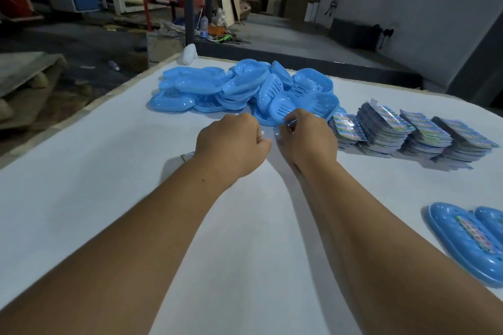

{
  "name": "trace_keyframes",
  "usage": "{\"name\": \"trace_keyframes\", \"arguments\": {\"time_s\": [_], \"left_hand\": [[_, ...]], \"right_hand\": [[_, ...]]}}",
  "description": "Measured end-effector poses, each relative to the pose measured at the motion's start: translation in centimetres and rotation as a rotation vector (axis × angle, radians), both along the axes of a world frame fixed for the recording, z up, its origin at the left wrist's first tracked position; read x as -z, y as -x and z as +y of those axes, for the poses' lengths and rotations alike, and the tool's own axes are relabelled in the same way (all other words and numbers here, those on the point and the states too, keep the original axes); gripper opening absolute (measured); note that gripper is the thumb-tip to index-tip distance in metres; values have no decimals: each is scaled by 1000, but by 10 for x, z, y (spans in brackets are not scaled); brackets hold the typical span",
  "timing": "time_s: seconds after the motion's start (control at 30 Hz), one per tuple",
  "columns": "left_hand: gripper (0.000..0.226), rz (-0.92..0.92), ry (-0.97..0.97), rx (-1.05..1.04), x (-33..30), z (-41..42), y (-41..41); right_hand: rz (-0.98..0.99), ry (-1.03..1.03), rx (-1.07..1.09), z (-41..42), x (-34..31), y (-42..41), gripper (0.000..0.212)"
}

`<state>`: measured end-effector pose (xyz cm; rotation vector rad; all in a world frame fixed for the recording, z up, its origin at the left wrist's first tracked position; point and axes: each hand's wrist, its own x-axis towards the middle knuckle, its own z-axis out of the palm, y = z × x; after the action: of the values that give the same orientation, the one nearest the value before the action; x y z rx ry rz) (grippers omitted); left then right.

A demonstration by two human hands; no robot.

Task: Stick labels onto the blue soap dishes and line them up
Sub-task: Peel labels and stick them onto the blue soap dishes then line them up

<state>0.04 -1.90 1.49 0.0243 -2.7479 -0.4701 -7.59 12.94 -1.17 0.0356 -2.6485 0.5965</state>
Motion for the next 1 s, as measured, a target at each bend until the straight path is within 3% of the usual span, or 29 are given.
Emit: {"name": "trace_keyframes", "arguments": {"time_s": [0.13,0.23,0.37,0.53,0.67,0.83,1.0], "left_hand": [[24,57,-20,22,-1,-2,1],[65,159,-3,123,1,0,3],[100,258,62,245,-1,-1,1],[93,142,-88,362,-2,0,0],[80,-21,-222,393,2,0,-2],[75,-150,-212,492,4,3,-5],[73,-242,-132,543,9,5,-6]], "right_hand": [[81,26,0,10,-4,-16,20],[120,123,-134,21,-13,-34,18],[-12,529,-383,30,-25,-56,18],[-397,1013,-575,40,-33,-64,28],[-515,933,-459,50,-32,-56,27],[-263,804,-114,55,-28,-43,51],[-208,711,-66,52,-29,-43,56]]}}
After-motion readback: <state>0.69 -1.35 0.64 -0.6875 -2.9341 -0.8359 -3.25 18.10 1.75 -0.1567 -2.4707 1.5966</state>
